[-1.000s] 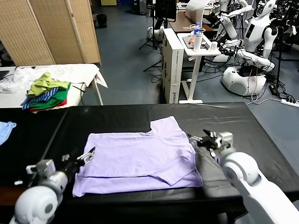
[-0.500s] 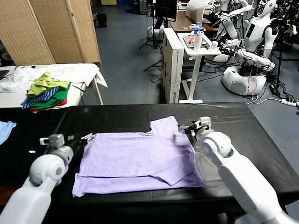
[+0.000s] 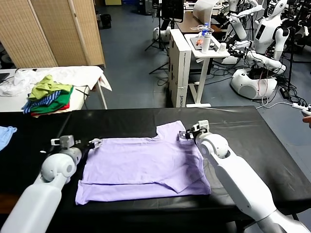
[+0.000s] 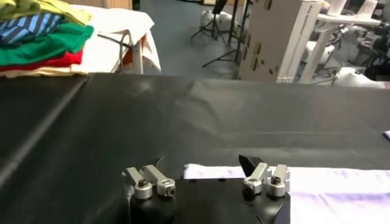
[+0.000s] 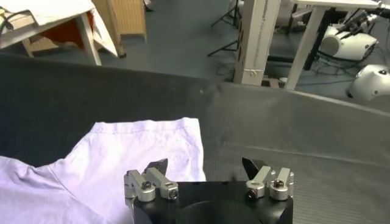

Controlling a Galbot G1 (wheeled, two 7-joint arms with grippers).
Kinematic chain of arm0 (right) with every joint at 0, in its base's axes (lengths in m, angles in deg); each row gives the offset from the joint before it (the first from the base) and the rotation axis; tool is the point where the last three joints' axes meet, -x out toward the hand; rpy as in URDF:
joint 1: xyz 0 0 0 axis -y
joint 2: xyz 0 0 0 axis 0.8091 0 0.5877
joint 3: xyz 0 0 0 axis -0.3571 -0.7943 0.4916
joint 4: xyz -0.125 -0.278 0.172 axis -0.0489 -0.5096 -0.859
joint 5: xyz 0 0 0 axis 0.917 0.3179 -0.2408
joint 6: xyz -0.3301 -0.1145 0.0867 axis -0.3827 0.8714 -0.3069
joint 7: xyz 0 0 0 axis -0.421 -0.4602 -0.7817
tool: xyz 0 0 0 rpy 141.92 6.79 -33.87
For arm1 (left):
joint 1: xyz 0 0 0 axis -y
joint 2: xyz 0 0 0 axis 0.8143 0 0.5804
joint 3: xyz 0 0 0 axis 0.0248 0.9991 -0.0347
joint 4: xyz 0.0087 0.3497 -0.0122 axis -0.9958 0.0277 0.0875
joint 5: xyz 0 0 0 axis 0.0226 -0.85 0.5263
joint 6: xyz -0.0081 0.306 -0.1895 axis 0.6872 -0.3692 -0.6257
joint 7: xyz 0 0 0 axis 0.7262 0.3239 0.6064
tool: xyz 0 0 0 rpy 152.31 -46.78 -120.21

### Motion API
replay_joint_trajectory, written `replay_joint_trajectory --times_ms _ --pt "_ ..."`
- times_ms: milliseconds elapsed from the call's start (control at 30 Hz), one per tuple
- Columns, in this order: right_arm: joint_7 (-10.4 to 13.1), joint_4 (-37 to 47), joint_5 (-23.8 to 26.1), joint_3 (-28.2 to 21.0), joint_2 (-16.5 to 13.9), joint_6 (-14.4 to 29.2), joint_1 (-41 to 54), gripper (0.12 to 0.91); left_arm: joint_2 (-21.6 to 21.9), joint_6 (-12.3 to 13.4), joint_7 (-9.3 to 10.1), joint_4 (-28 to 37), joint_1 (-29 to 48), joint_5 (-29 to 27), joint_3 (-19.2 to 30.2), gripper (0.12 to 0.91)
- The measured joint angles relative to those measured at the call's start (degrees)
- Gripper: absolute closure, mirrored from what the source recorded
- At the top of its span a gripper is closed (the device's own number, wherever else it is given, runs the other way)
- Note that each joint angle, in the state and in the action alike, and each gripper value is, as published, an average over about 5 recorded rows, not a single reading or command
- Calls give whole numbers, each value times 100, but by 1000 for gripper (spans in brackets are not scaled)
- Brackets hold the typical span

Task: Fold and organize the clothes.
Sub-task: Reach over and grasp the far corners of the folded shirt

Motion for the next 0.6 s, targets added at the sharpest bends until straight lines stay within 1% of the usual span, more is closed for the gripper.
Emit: replay_joint_trajectory --times_ms 100,167,300,400,433,500,600 --pt "-26 71 11 -15 26 4 23 125 -6 -7 -44 72 9 2 11 133" --pt "-52 113 21 -25 46 6 34 159 -13 -10 -66 105 10 -3 19 155" --pt "-91 172 29 -27 86 10 41 271 -24 -2 -86 141 3 -15 21 225" --pt "-107 202 35 -14 106 16 36 379 -21 2 -109 141 -14 -17 20 304" --pt "-111 207 38 -9 111 18 32 425 -20 2 -115 138 -20 -17 20 341" --pt "-122 214 49 -1 120 24 24 488 -20 3 -128 129 -33 -17 22 404" --pt "-144 226 77 8 134 39 15 593 -21 1 -156 105 -50 -16 26 561"
